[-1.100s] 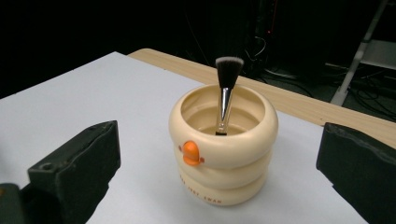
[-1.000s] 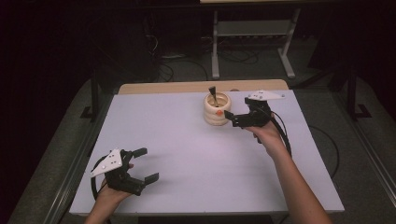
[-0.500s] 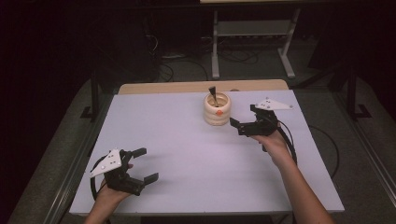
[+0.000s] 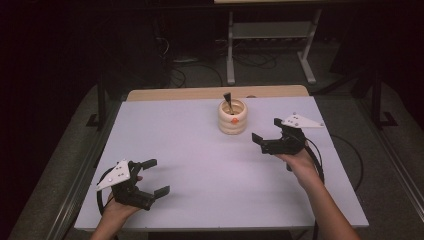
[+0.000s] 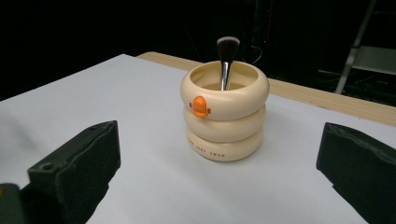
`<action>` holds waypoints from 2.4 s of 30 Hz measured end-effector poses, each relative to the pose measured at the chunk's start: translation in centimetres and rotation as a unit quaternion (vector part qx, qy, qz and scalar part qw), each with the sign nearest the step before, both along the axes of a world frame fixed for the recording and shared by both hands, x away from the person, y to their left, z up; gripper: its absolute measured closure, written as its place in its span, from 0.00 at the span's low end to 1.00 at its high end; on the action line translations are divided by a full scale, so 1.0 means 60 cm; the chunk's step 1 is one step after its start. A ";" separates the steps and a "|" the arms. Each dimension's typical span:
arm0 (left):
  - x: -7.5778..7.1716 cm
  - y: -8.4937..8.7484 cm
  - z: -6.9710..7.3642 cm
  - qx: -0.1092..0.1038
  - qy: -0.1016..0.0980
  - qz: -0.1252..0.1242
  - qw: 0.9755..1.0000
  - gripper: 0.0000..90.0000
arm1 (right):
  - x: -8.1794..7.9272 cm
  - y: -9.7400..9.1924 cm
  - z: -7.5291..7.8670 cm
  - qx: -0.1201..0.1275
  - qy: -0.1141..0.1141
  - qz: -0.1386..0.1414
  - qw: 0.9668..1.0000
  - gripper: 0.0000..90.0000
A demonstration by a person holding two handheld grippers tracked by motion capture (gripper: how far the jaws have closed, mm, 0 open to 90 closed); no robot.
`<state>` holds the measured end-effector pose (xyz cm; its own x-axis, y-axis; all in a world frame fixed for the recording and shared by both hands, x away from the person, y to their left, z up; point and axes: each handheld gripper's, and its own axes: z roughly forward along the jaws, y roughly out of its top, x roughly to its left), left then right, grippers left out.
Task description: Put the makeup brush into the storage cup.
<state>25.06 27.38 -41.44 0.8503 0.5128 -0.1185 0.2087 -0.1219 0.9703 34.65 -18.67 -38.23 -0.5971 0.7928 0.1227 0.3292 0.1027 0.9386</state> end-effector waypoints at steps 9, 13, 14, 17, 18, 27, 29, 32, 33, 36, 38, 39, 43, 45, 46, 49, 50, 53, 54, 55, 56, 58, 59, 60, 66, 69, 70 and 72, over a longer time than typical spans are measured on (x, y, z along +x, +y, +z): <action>0.000 0.003 0.001 0.001 0.000 0.000 1.000 0.00 | -0.027 -0.007 -0.001 0.005 -0.007 0.002 1.000 0.00; 0.001 0.004 0.001 0.001 -0.002 0.001 1.000 0.00 | -0.041 -0.011 -0.004 0.010 -0.008 0.003 1.000 0.00; 0.001 0.004 0.001 0.001 -0.003 0.000 1.000 0.00 | -0.045 -0.013 -0.005 0.009 -0.013 0.004 1.000 0.00; 0.000 0.003 0.001 0.000 -0.002 0.000 1.000 0.00 | -0.057 -0.018 -0.005 0.014 -0.018 0.006 1.000 0.00; 0.000 0.004 0.001 0.000 -0.001 0.000 1.000 0.00 | -0.060 -0.019 -0.006 0.014 -0.017 0.006 1.000 0.00; 0.000 0.003 0.001 0.001 -0.002 0.002 1.000 0.00 | -0.093 -0.039 -0.017 0.021 -0.020 0.005 1.000 0.00; 0.001 0.003 0.001 0.002 -0.005 0.002 1.000 0.00 | -0.099 -0.044 -0.018 0.024 -0.019 0.004 1.000 0.00; 0.000 0.004 0.002 0.001 -0.004 0.004 1.000 0.00 | -0.106 -0.050 -0.021 0.020 -0.026 0.003 0.999 0.00; 0.000 0.004 0.002 0.002 -0.004 0.004 1.000 0.00 | -0.109 -0.051 -0.022 0.021 -0.027 0.003 0.999 0.00; 0.000 0.004 0.002 0.005 -0.003 0.003 1.000 0.00 | -0.117 -0.053 -0.027 0.006 -0.031 0.007 0.999 0.02; 0.000 0.004 0.002 0.004 -0.005 0.003 1.000 0.00 | -0.121 -0.053 -0.031 -0.002 -0.031 0.008 0.999 0.02; 0.000 0.004 0.002 0.003 -0.005 0.004 1.000 0.00 | -0.123 -0.053 -0.033 0.000 -0.031 0.009 0.999 0.02; 0.000 0.005 0.002 0.003 -0.005 0.005 1.000 0.00 | -0.132 -0.055 -0.037 0.004 -0.030 0.009 0.999 0.01; 0.000 0.005 0.002 0.002 -0.005 0.005 1.000 0.00 | -0.136 -0.057 -0.039 0.007 -0.030 0.011 0.999 0.01; 0.000 0.005 0.002 0.003 -0.005 0.005 1.000 0.00 | -0.137 -0.059 -0.039 0.009 -0.028 0.008 1.000 0.01; 0.000 0.005 0.002 0.004 -0.005 0.005 1.000 0.00 | -0.141 -0.064 -0.041 0.011 -0.029 0.005 1.000 0.00; 0.000 0.005 0.002 0.004 -0.005 0.005 1.000 0.00 | -0.143 -0.066 -0.042 0.014 -0.027 0.002 1.000 0.00; -0.001 0.006 0.003 0.006 -0.004 0.007 1.000 0.00 | -0.148 -0.070 -0.043 0.019 -0.029 -0.003 0.999 0.00; -0.001 0.006 0.003 0.006 -0.005 0.007 1.000 0.00 | -0.149 -0.071 -0.044 0.020 -0.032 -0.003 0.999 0.00; -0.001 0.006 0.003 0.006 -0.004 0.007 1.000 0.00 | -0.151 -0.072 -0.045 0.021 -0.030 -0.004 0.999 0.00; -0.001 0.006 0.003 0.005 -0.004 0.007 1.000 0.00 | -0.155 -0.074 -0.046 0.023 -0.031 -0.003 0.999 0.00; -0.001 0.004 0.002 0.004 -0.005 0.006 1.000 0.00 | -0.157 -0.075 -0.048 0.023 -0.033 -0.005 0.999 0.00; -0.001 0.005 0.002 0.006 -0.005 0.006 1.000 0.00 | -0.160 -0.076 -0.049 0.024 -0.032 -0.005 0.999 0.00; -0.001 0.004 0.002 0.006 -0.005 0.006 1.000 0.00 | -0.161 -0.077 -0.050 0.024 -0.033 -0.006 0.999 0.00; 0.000 0.004 0.000 0.006 -0.002 0.006 1.000 0.00 | -0.162 -0.075 -0.050 0.029 -0.037 -0.002 0.999 0.00; 0.000 0.004 0.000 0.007 -0.001 0.007 1.000 0.00 | -0.163 -0.075 -0.051 0.024 -0.035 0.000 0.999 0.00; 0.000 0.004 0.000 0.007 -0.001 0.008 1.000 0.00 | -0.163 -0.075 -0.052 0.024 -0.036 0.000 0.999 0.00; 0.000 0.004 0.000 0.007 -0.001 0.008 1.000 0.00 | -0.162 -0.076 -0.052 0.024 -0.035 -0.001 0.999 0.00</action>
<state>25.07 27.62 -41.43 0.8424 0.5277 -0.1093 0.2089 -0.1327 0.9689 24.92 -23.22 -41.34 -0.6034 0.7887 0.1182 0.2620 0.0561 0.9634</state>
